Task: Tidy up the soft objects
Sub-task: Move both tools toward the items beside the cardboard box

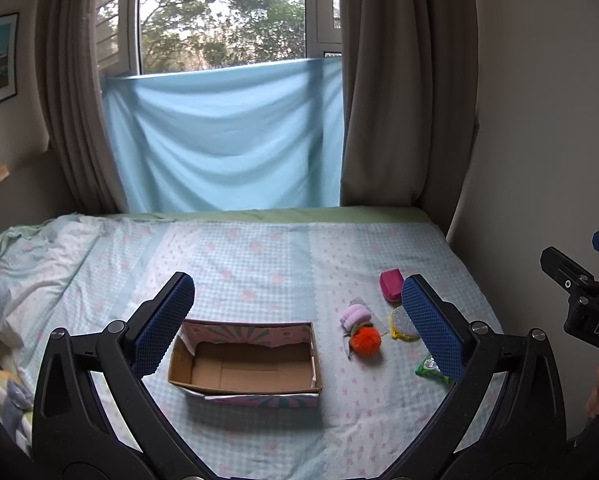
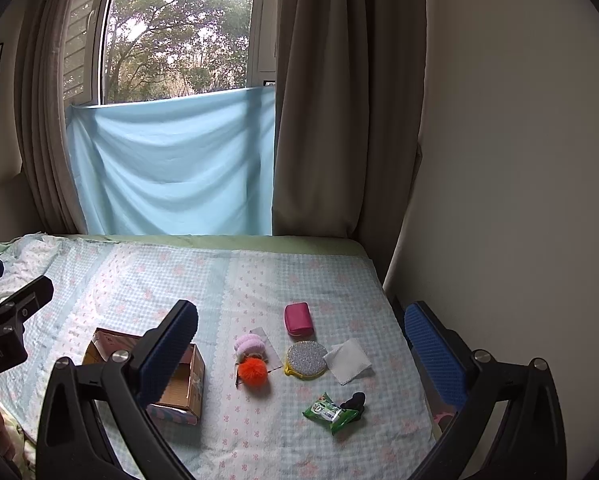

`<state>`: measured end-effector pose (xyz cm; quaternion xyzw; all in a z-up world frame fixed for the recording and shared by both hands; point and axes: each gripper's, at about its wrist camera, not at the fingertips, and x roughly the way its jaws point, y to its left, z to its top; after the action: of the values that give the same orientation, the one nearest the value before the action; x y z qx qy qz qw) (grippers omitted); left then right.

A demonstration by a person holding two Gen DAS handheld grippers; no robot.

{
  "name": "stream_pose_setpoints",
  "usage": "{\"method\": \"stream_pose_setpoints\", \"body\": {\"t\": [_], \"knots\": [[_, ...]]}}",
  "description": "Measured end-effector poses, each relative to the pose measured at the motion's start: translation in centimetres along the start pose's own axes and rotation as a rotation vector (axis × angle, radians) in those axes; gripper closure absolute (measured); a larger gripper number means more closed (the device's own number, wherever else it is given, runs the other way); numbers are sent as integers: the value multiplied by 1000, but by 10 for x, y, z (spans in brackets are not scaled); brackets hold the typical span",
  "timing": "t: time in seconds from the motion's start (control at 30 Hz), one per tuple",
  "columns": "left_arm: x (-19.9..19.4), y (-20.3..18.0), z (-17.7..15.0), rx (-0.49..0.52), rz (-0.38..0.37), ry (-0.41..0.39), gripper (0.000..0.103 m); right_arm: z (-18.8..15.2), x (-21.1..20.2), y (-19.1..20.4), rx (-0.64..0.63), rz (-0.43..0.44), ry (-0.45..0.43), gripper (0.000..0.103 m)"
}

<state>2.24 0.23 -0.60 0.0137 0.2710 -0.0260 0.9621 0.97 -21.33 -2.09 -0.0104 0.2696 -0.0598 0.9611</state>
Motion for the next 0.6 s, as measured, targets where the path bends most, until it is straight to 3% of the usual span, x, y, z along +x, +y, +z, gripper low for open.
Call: {"method": "stream_pose_setpoints", "body": {"t": [0.33,0.6], "knots": [[5,1,1,4,-7,13,0,4,6,3,15,0,13,0],[35,0,7,37,-51,82,0,3,27,-7,52,-58,74,0]]}}
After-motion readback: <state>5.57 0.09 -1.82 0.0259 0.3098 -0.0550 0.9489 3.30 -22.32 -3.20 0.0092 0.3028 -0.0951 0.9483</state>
